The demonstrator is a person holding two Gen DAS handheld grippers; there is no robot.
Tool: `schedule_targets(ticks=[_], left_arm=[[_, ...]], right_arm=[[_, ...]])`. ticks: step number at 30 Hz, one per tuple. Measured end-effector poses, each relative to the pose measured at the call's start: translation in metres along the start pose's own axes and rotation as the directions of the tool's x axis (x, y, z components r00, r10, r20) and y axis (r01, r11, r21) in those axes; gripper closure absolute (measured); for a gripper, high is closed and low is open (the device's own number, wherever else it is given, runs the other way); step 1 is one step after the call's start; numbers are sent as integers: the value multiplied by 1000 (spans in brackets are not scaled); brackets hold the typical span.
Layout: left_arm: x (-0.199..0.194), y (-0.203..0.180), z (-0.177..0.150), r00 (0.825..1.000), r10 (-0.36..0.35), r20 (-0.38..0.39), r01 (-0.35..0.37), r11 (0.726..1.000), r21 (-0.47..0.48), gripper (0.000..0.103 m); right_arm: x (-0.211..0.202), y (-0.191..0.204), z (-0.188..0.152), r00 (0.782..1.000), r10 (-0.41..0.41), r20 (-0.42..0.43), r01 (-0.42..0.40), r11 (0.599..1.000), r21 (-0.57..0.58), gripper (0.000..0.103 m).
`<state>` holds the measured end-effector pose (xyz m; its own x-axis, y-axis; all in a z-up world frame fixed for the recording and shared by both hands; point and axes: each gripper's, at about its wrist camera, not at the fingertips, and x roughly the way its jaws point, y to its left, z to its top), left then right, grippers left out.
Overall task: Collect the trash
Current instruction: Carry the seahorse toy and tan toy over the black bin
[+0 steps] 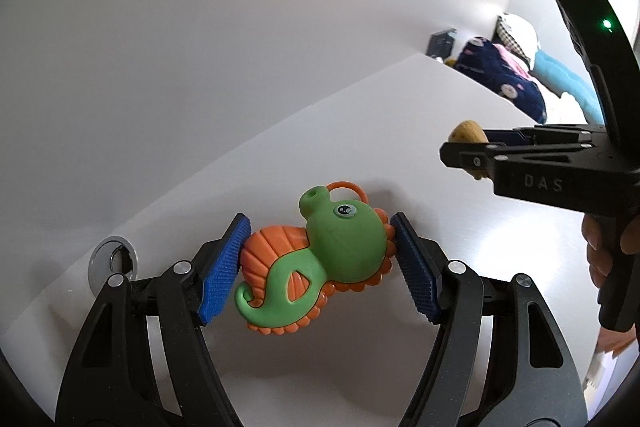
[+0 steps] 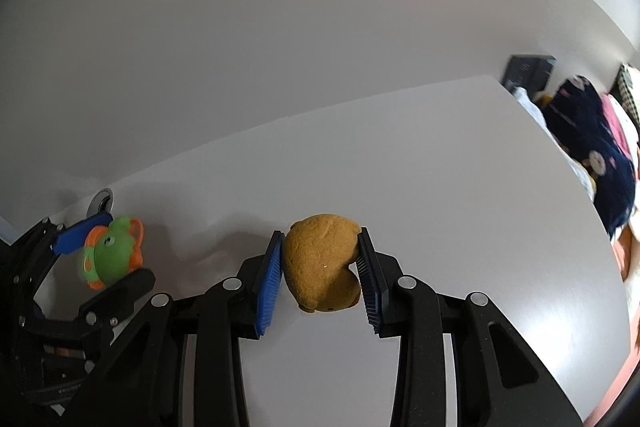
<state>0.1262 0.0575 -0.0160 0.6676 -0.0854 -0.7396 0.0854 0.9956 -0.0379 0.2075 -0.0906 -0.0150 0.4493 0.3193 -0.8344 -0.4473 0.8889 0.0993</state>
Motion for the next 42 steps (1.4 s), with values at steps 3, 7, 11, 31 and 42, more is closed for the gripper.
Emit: schedule_targets(ticks=[3,7,11,31,42], left_arm=[[-10,-8,-2,1000,-15,6,15,1000,24,33],[-18,-25,-4,999,-40,11,39,998,56,33],[-26,-40,-6,998,-65,15,64,994,86,33],[-51,-139,-12,976,-219,2,211,944,255,33],[-57,-194,-12,953,-301,-12,288,898,332,33]], right_arm=[[-11,-6,-10,1000,-6,9,6,1000,18,66],[-27,-24,-29,1000,-15,18,15,999,41,66],[-47,-30,-49,999,-24,27,22,998,67,66],[-123,-85,-123,994,-98,52,85,974,210,66],[-162,-116,-160,985,-159,61,136,948,288,66]])
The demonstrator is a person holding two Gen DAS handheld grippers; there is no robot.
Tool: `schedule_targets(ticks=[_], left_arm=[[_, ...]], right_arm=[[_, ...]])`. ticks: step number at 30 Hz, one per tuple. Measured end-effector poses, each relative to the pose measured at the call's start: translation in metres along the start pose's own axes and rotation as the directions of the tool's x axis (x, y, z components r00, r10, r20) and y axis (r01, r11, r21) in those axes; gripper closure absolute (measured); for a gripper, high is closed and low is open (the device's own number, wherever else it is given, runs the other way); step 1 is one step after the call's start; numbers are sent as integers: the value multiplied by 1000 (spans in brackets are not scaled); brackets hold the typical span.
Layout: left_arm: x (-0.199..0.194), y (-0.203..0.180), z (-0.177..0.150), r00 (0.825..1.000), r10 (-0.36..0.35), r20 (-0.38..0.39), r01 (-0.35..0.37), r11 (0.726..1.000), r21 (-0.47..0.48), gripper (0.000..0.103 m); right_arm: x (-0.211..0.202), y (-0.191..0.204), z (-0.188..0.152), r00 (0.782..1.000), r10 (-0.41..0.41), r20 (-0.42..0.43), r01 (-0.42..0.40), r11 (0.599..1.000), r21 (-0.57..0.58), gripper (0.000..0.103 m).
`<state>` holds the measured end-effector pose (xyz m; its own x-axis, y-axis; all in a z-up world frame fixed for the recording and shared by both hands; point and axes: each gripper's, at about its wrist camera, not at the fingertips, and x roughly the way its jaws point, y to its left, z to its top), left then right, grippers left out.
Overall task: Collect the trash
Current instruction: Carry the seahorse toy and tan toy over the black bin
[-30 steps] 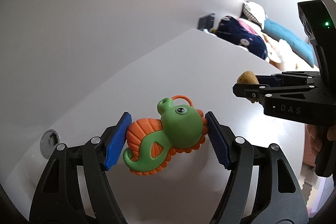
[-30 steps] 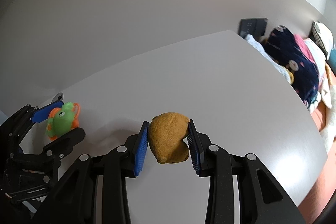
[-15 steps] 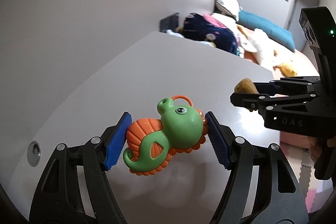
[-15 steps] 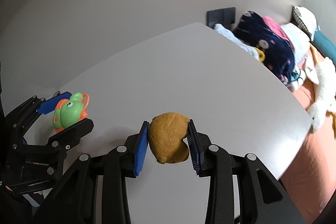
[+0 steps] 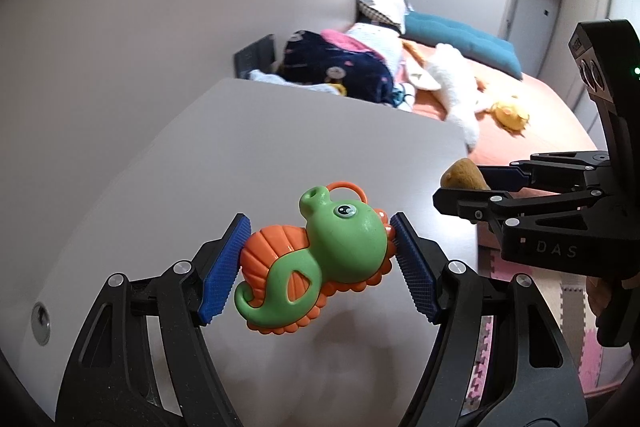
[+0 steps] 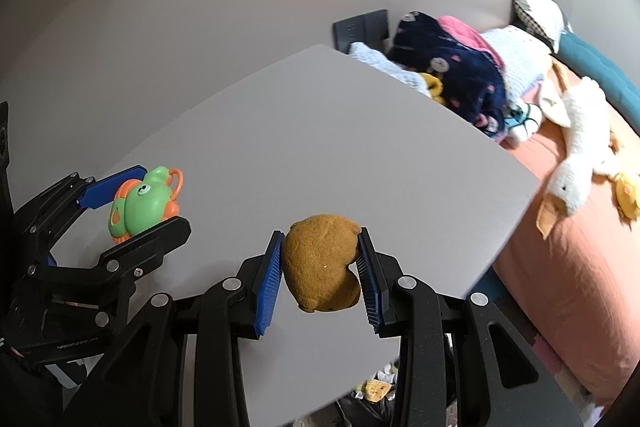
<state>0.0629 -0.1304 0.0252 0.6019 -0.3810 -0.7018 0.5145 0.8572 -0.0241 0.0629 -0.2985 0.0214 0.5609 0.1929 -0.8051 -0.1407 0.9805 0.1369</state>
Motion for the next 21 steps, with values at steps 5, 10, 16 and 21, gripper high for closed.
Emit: schedule_targets(ticks=[5,10,16,21], left_arm=[[6,-22,5,999,-45,-3,45,998,40,33],[11,-47,11,996,-92,-5,93,992,88,33],[16,-74,12,989,-149,-18,150,979,138,33],[16,-96,10,981,-191,-27,193,964,181,33]], right_arm=[[-14,-19,-9,999,-33,7,32,999,32,66],[-31,-42,-23,997,-72,14,71,994,81,66],[-47,-66,-41,993,-114,18,111,984,138,66],[-61,-83,-57,989,-148,19,142,972,185,66]])
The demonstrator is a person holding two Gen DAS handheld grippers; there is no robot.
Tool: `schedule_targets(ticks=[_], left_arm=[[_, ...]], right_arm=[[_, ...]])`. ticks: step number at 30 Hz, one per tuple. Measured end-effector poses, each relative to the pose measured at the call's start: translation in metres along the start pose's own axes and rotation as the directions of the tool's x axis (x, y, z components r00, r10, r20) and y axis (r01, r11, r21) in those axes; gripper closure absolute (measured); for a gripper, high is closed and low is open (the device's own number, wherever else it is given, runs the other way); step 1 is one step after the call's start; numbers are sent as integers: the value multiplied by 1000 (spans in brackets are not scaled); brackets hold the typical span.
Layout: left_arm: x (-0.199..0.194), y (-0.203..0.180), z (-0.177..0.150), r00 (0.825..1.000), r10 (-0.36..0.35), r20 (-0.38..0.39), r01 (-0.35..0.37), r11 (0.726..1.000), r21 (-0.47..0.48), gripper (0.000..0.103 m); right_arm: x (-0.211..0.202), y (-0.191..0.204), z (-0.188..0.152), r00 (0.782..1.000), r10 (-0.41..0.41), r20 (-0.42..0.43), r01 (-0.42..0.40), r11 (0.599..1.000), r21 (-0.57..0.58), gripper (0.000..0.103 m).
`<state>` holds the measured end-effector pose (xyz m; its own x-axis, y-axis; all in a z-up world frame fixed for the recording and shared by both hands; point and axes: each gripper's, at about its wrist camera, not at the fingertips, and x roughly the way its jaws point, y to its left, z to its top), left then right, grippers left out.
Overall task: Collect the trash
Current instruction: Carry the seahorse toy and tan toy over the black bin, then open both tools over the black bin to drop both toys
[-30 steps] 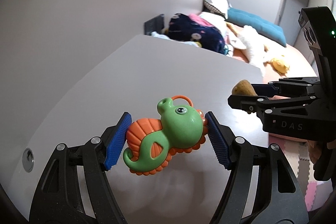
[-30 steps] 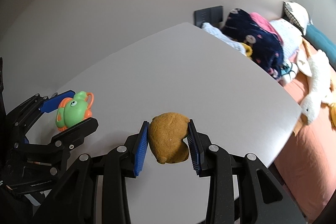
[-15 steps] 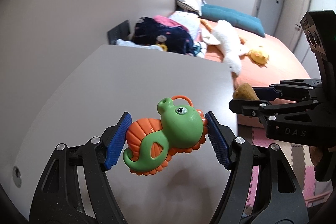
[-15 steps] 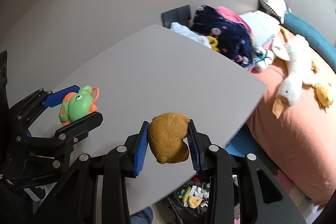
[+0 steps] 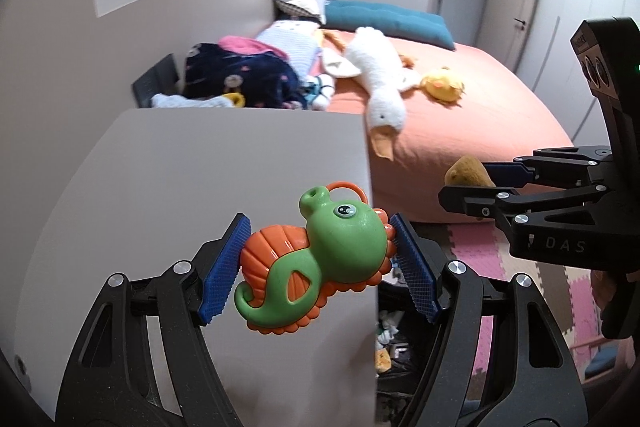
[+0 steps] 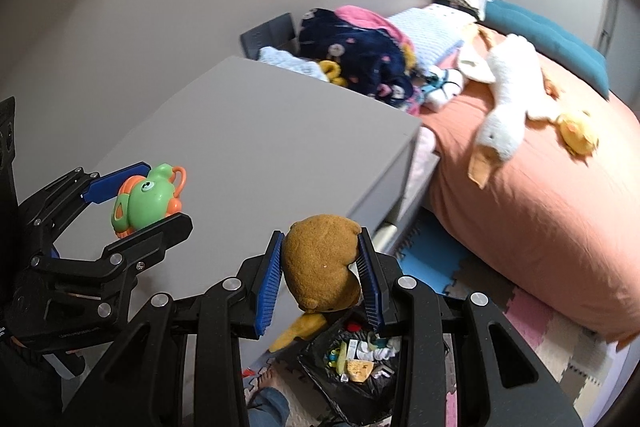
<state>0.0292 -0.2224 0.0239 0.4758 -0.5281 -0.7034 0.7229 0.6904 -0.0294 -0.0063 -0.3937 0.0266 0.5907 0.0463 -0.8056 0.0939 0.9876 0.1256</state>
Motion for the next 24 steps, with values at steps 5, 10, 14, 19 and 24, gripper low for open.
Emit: schedule_targets(ticks=[5,10,14,19,24], left_arm=[[3,-20,2,999,-43,-5,43,998,41,33],[6,-42,3,996,-86,-11,86,993,86,33],[9,-60,1,992,-121,-25,124,984,129,33],[11,-81,-4,980,-189,-64,198,965,172,31],[17,-95,-13,972,-207,-115,229,945,233,7]], right_arm=[[-12,-20,-13,999,-34,10,34,998,49,66],[-26,-41,-25,997,-68,20,66,993,96,66],[-38,-55,-35,995,-93,29,88,987,131,66],[-52,-72,-45,993,-117,34,109,978,177,65],[-68,-89,-54,987,-145,74,122,960,251,26]])
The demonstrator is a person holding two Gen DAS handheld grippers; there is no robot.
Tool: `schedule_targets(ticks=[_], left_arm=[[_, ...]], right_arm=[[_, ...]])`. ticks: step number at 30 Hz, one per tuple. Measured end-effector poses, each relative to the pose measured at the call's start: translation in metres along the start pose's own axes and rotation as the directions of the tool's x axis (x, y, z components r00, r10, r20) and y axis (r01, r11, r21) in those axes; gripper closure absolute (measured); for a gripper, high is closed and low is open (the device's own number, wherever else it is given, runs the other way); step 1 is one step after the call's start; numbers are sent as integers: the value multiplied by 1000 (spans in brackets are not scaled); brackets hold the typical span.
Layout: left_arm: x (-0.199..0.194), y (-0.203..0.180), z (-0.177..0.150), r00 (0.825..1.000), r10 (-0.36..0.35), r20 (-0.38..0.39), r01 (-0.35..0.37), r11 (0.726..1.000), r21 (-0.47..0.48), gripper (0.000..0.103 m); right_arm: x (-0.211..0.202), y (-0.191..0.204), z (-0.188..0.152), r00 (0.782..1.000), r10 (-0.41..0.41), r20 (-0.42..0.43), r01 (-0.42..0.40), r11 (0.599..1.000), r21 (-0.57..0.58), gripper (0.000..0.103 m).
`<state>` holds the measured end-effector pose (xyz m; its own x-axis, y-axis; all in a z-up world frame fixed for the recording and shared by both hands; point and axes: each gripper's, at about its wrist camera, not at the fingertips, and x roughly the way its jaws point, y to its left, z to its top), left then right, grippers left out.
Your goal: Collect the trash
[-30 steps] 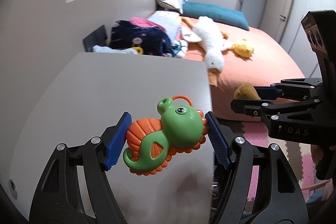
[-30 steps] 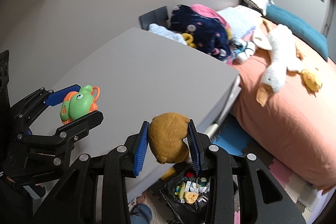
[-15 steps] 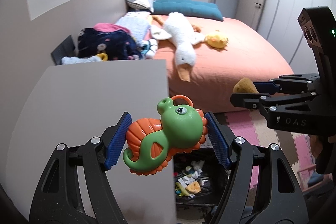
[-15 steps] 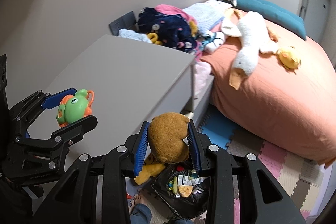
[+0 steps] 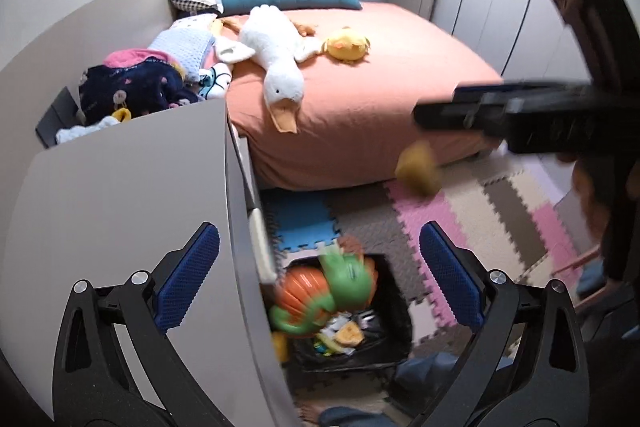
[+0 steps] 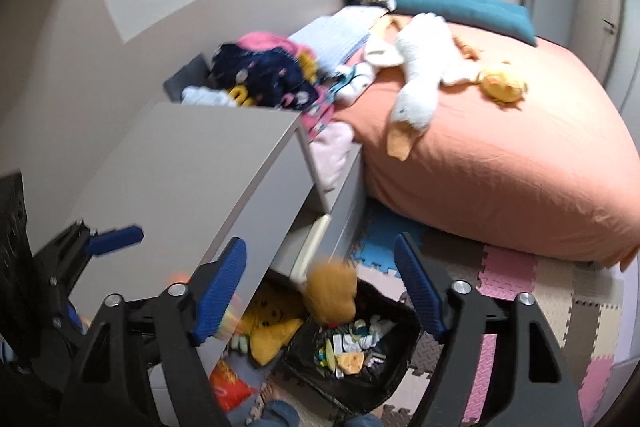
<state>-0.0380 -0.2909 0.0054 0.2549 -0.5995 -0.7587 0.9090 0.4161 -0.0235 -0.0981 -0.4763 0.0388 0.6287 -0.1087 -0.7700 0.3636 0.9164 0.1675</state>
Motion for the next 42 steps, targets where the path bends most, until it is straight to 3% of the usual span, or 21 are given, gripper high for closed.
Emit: schedule_targets(ticks=[11,42], left_arm=[[0,-1,0,997,79,-5,-79,997,-12,7],[8,1,-4,998,60,-15,-61,998,-21,7]], right_arm=[[-5,-14,-2,999,-26,21,25,999,40,24],[1,2,-3,1000,-23,11,22,999,26,24]])
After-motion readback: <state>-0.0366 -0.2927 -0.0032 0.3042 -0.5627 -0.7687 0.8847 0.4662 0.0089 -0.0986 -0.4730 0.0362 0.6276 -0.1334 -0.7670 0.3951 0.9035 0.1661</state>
